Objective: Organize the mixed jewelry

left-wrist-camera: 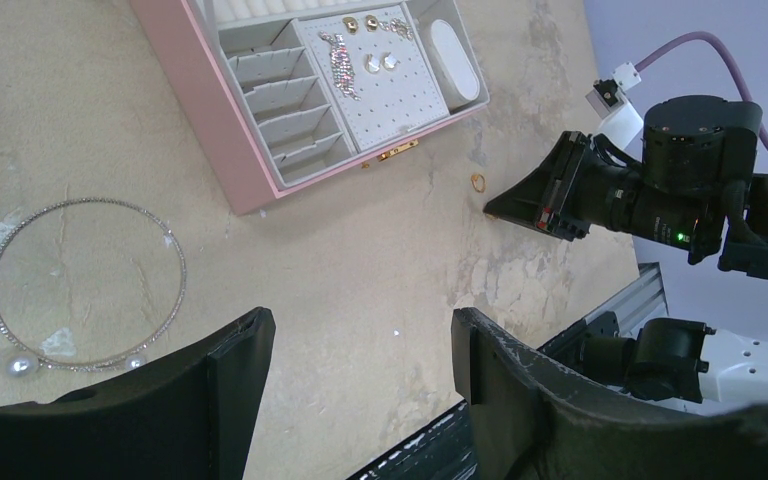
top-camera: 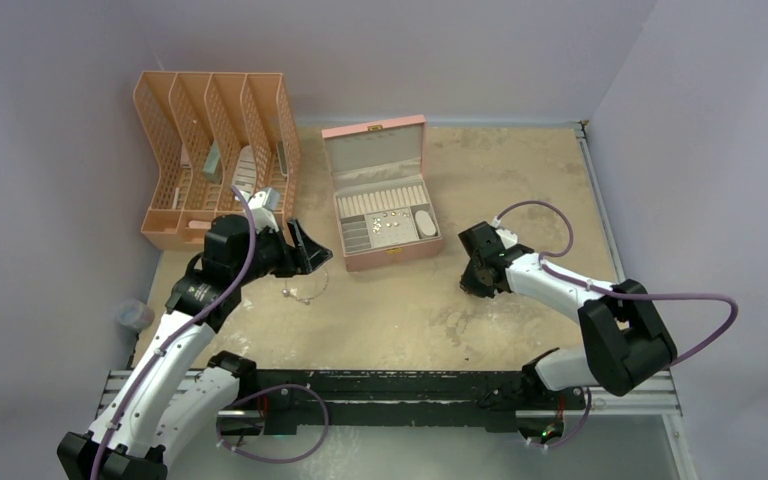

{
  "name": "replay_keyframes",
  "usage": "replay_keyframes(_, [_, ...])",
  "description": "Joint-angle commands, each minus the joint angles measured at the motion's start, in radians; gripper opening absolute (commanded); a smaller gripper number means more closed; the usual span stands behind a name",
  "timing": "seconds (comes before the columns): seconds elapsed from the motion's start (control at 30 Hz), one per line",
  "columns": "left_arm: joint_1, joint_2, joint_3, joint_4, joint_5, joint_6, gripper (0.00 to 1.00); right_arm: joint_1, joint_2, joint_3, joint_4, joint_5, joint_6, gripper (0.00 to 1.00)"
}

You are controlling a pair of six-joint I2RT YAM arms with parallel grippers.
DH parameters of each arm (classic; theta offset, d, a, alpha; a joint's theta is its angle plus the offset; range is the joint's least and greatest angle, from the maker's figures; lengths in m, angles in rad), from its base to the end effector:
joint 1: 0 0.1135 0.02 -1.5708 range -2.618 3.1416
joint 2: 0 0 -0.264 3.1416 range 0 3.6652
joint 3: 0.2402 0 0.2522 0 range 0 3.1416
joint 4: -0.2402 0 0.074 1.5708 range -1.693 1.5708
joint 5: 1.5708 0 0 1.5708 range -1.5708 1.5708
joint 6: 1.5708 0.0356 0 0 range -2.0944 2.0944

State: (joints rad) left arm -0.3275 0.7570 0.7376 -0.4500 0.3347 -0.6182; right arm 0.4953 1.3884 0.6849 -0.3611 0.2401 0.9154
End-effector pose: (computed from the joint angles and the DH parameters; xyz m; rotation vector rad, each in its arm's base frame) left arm 0.1574 -0.0658 0.3014 -0.0899 2.1404 -0.9164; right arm 0.2243 0.1116 0.1654 0.6209 2.5236 0.1970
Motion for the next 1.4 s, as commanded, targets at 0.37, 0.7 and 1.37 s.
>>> replay_keyframes(0.37, [0.007, -0.014, -0.005, -0.005, 0.01, -0.027, 0.65, 0.004, -0.141, -0.03, 0.151, -0.141, 0.042, 0.0])
replay_keyframes(0.7, [0.007, -0.014, -0.152, 0.331, 0.349, -0.388, 0.64, 0.004, -0.267, -0.035, 0.583, -0.462, 0.19, 0.0])
replay_keyframes(1.37, [-0.181, 0.659, -0.269, 1.948, 0.258, -1.367, 0.62, 0.011, -0.275, -0.028, 1.315, -0.815, 0.655, 0.0])
